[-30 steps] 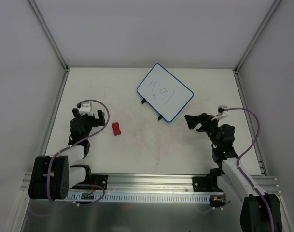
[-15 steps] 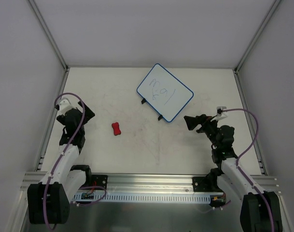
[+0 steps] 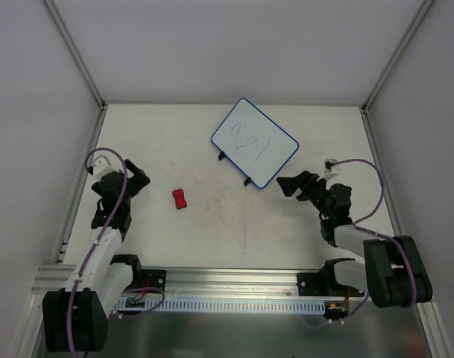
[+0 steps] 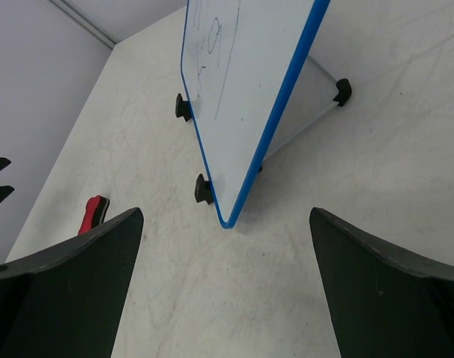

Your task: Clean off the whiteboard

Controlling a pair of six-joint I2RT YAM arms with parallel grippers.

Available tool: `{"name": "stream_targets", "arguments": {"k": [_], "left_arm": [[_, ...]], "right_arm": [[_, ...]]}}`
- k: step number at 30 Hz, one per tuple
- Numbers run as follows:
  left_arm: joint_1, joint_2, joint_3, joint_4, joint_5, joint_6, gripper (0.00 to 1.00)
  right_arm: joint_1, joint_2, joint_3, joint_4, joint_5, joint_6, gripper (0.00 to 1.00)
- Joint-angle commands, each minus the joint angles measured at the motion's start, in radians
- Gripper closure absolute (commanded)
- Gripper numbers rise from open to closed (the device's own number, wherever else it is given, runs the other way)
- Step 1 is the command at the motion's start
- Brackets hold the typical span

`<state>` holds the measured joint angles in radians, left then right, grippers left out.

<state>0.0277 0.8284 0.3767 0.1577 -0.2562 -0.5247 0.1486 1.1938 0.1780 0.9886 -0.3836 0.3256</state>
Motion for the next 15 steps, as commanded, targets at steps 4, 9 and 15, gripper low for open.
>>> {"name": "stream_targets", "arguments": {"k": [4, 9, 15], "left_arm": [[0.005, -0.008, 0.004, -0.026, 0.037, -0.023, 0.01], [0.003, 0.0, 0.008, -0.032, 0.054, -0.018, 0.01], [0.003, 0.026, 0.027, -0.049, 0.06, -0.018, 0.01]], "right_arm": [[0.003, 0.19, 0.113, 0.31, -0.049, 0.044, 0.01], [0.002, 0.381, 0.163, 0.453, -0.089, 0.084, 0.01], [0.005, 0.566, 0.268, 0.542, -0.152, 0.116, 0.09]]}}
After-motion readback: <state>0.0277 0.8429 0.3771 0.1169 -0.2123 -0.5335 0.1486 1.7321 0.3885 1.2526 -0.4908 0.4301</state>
